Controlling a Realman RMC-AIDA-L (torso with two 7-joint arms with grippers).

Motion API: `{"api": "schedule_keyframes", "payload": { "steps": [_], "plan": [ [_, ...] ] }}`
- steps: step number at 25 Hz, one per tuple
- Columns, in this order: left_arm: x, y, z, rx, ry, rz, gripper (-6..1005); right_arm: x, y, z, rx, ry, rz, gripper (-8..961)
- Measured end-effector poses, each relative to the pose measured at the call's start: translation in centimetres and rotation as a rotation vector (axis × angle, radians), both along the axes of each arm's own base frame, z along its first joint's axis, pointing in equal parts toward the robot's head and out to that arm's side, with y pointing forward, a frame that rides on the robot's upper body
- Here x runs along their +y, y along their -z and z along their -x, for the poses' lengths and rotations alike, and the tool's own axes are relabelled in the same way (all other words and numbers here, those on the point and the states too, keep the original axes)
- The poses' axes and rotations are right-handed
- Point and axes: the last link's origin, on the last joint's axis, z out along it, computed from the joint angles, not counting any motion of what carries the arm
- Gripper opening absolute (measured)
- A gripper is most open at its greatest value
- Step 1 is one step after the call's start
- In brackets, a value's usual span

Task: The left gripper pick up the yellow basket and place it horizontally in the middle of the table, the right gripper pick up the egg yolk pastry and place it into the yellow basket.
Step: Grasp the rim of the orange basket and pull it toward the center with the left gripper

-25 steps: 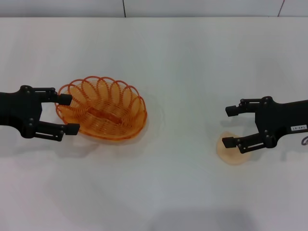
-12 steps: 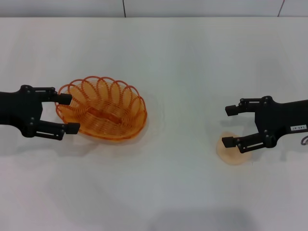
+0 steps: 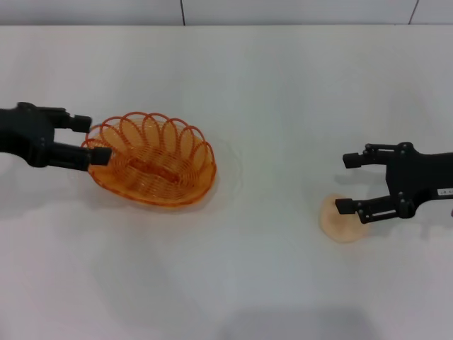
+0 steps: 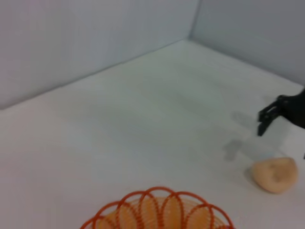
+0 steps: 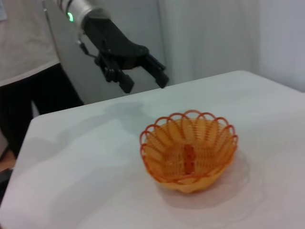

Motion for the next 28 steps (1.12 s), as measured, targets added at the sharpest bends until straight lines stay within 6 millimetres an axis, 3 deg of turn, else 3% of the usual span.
{"api": "schedule_keyframes", "payload": {
  "steps": [6,15,19,28],
  "plan": [
    [0.4,-2.2,-1.8,0.094,-0.25,0.019,860,-0.7,-0.1,-0.7,0.024,0.013,-0.041,873],
    [3.3,-3.6,-2.2,0.315,-0.503,-0.046,860,-1.8,1.0,-1.0,0.043,-0.009,-0.046,873],
    [4.4,-2.6,-1.9,0.384,-0.531,-0.061,859,-2.1,1.3,-1.0,0.046,-0.012,-0.044,873],
    [6.4,2.7,-1.3,0.418,-0.524,-0.05,859,-2.4,1.6,-0.7,0.061,-0.025,-0.024,873]
  ]
}}
